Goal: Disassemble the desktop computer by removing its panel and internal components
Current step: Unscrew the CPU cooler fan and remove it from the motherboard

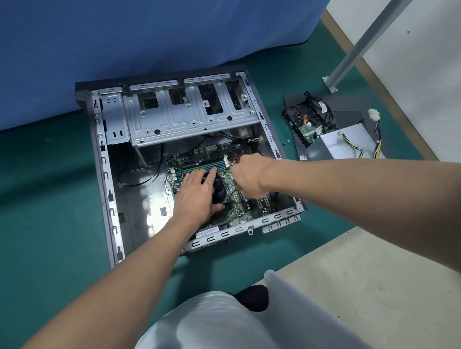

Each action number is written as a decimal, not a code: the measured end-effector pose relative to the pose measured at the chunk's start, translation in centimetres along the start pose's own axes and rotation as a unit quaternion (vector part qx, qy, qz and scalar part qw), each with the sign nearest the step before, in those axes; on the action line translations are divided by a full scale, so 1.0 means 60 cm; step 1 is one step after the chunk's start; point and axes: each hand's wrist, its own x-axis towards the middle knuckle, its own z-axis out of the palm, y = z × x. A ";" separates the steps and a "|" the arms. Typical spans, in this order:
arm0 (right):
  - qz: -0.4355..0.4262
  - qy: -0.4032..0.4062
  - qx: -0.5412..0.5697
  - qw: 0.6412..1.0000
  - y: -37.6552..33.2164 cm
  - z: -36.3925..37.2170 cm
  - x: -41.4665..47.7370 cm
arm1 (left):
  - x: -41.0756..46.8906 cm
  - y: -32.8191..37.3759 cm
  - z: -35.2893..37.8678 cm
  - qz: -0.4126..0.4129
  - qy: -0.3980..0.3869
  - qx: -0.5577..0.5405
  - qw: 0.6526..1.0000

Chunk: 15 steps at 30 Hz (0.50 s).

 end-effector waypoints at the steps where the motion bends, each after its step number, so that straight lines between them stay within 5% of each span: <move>1: -0.056 0.024 -0.084 0.995 0.001 -0.001 -0.006 | 0.000 0.001 0.000 0.000 -0.001 -0.001 1.000; 3: -0.155 0.067 -0.205 0.964 0.000 0.002 -0.011 | 0.001 0.001 -0.001 0.001 -0.003 -0.006 1.000; 5: -0.188 0.088 -0.205 0.956 -0.003 0.008 -0.008 | 0.001 -0.001 -0.001 0.002 -0.002 -0.012 1.000; 10: -0.043 0.055 0.131 0.989 0.002 0.011 0.000 | -0.002 -0.001 -0.004 0.005 0.004 -0.014 1.000; 13: 0.118 0.060 0.342 0.930 -0.005 0.010 0.007 | -0.003 -0.001 -0.003 0.003 0.003 -0.012 1.000; 15: 0.226 -0.005 0.493 0.840 -0.006 0.005 0.011 | -0.003 -0.001 -0.004 0.002 0.003 -0.012 1.000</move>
